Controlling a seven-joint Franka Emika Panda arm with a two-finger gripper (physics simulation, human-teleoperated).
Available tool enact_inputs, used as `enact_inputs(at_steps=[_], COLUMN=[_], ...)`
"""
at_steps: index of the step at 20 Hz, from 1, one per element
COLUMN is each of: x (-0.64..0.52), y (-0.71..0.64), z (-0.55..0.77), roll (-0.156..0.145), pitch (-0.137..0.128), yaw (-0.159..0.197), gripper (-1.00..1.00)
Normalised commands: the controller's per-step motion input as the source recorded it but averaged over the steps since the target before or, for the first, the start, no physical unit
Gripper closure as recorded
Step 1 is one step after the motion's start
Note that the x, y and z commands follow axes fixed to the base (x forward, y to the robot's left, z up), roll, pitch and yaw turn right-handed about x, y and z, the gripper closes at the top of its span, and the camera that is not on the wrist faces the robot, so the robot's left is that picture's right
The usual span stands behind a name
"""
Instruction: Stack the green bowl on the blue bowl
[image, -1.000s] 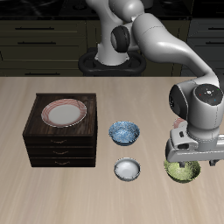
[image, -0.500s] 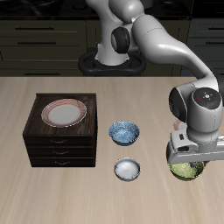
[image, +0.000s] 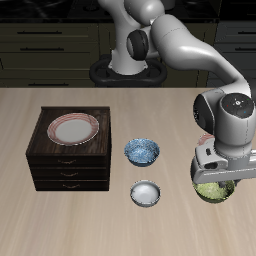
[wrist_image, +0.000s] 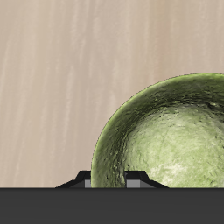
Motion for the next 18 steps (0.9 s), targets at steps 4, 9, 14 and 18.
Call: enact_inputs(at_steps=[4,9,14,18], x=[-0.06,-0.12,-0.11,-0.19], y=[0.02,-0.09,-0.1,-0.1], z=[0.37,0.41,0.36,0.37], roll=[0.018,-0.006,-0.001,0.003], pitch=[-0.046,-0.04,-0.044,-0.038], yaw=[0.022,-0.005,0.008,-0.022], gripper=[1.0,1.0,1.0,1.0])
